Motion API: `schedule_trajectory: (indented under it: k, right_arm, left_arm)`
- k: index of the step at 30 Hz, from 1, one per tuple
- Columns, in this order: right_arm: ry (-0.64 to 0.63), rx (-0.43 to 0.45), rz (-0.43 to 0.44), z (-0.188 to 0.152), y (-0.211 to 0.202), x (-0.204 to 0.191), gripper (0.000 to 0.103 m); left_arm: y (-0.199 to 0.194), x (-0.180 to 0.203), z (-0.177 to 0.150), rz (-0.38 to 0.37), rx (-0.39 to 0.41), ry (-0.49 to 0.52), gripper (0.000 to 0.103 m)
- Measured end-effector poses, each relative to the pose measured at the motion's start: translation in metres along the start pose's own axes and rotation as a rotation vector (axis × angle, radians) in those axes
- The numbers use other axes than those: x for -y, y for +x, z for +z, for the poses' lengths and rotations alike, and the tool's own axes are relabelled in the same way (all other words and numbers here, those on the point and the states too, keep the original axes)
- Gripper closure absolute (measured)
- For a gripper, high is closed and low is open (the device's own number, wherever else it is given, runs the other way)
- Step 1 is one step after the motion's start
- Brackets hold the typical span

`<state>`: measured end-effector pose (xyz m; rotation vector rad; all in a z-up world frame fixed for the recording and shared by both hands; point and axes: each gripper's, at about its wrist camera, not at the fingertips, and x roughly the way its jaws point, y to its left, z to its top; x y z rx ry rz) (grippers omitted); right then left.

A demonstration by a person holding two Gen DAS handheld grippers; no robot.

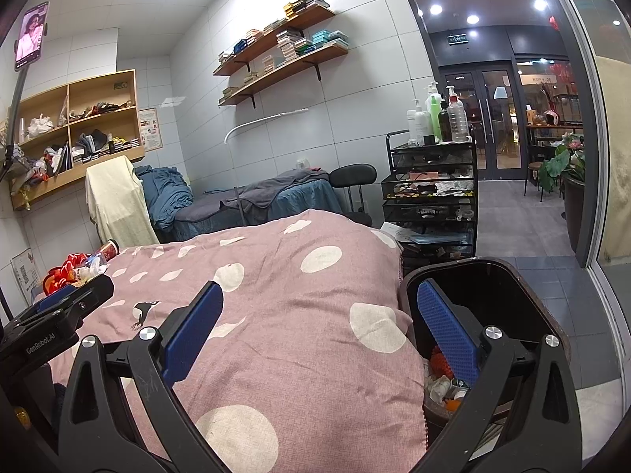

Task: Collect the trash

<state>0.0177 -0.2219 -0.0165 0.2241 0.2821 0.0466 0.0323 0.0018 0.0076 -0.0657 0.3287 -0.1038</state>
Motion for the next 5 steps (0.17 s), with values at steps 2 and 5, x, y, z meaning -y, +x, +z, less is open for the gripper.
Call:
schedule_trajectory:
  k: [2, 5]
  right_arm:
    - [0.003, -0.003, -0.001, -0.0028, 0.0007, -0.0011, 0.005]
    - [0.003, -0.006, -0.002, -0.0062, 0.0019, -0.0015, 0.005]
  left_arm:
    - [0.0002, -0.0008, -0.0004, 0.002, 0.0, -0.002, 0.005]
    - [0.0007, -0.0013, -0.0007, 0.003, -0.005, 0.0, 0.005]
